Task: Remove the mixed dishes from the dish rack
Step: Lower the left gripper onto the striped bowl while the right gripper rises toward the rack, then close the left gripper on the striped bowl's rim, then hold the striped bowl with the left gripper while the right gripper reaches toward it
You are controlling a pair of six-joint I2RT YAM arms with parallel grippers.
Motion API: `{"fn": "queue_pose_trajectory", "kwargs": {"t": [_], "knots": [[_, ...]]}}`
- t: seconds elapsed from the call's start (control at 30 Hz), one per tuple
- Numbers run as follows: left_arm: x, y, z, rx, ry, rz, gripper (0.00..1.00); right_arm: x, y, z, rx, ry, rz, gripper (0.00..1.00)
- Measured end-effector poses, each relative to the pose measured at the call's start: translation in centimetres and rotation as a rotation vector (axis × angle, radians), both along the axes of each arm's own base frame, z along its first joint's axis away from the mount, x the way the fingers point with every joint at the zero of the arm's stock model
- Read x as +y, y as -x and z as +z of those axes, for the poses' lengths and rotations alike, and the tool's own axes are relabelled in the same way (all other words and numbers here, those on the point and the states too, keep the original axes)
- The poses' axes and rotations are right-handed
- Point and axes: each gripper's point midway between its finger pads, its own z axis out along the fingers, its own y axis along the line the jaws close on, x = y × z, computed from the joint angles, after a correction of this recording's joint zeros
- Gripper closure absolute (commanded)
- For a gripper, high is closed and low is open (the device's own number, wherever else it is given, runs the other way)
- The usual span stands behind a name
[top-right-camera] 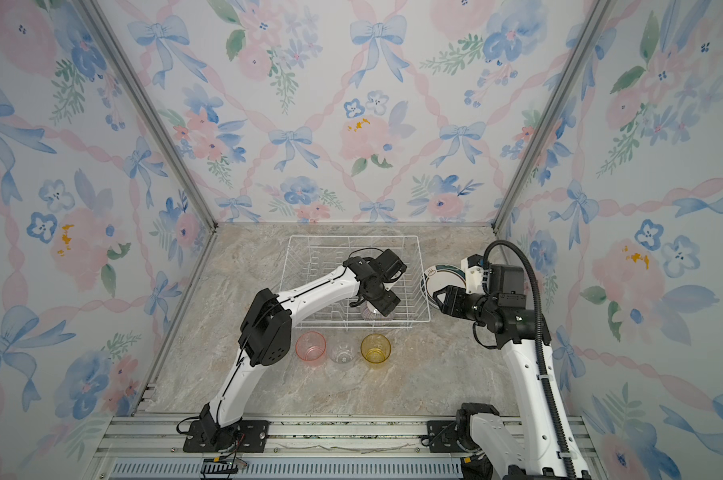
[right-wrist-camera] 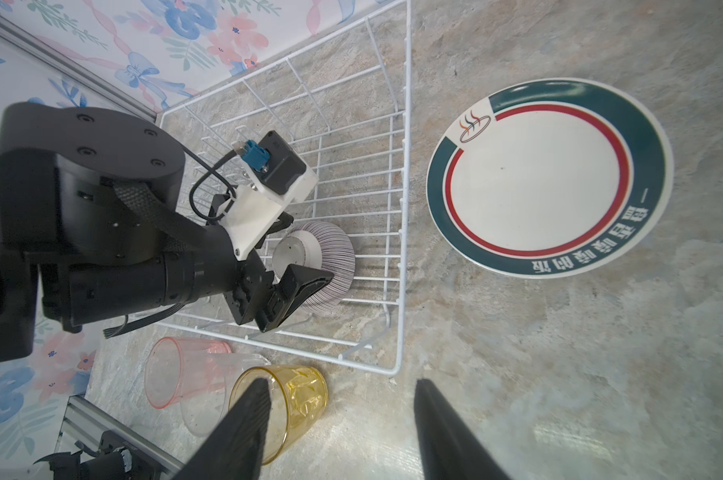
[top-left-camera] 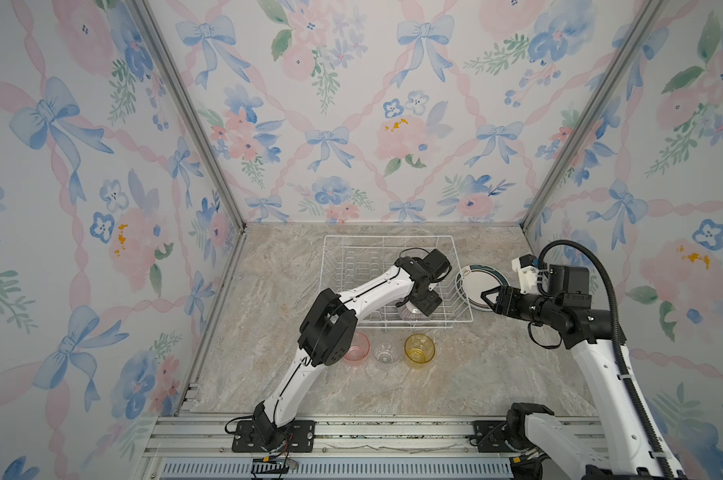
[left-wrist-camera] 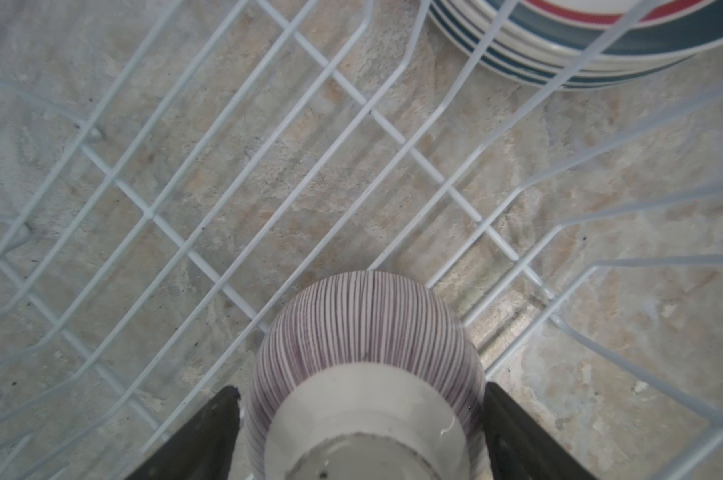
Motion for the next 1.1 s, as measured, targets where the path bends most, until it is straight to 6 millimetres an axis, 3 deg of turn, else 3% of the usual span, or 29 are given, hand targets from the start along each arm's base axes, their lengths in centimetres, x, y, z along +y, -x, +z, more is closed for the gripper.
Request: {"fn": "queue_pose_trajectory", "kwargs": {"t": [0.3,0.57,0.77,0.93,1.1], "knots": [[1.7,-0.6,0.0,0.002,-0.017,0.030,0.14,0.3,0.1,-0.4,0.010,-0.018,0.011,0.41],[4.2,-1.3,1.7,-0.017,-0.014,0.080,0.14,1.4,-0.4,-1.4,0.048,-0.060,0.042,0.41],[4.5,-1.6,3.0,-0.037,0.005,0.091,0.15,3.4,-0.8,-2.2,0.078,-0.070,0.102,0.41],[4.9,-1.1,2.1,-0.018,-0.014,0.091,0.17,6.0,-1.1,-4.1,0.144,-0.064,0.182,0.41],[5.1,-0.8,1.5,0.001,-0.021,0.093,0.31,7.6,-1.9,-5.8,0.194,-0.051,0.216,0.41]]}}
